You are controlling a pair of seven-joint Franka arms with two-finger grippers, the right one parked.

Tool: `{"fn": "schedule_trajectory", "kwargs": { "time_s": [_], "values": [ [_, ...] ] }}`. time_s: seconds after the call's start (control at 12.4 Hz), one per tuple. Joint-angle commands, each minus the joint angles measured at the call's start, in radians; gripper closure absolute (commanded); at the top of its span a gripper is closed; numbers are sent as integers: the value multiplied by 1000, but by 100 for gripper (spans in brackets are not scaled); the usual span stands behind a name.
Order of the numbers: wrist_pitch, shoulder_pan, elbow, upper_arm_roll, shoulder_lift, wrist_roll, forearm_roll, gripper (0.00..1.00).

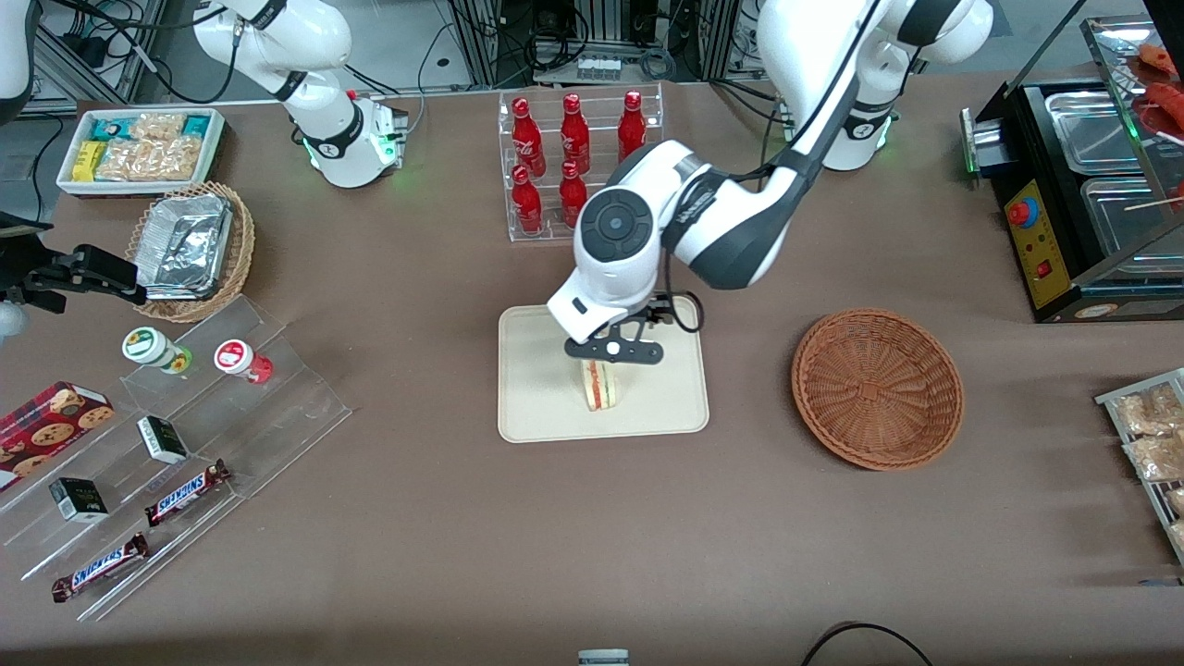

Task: Place sandwich from basket to tray
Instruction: 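Lower the sandwich onto the tray and open the left gripper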

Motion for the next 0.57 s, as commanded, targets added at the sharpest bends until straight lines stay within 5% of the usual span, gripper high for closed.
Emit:
{"fn": "schedule_trajectory", "kwargs": {
  "time_s": [0.0, 0.49],
  "values": [
    [-35, 10, -78, 6, -55, 68, 48, 0],
    [-101, 145, -159, 35, -182, 298, 28, 0]
  ]
}}
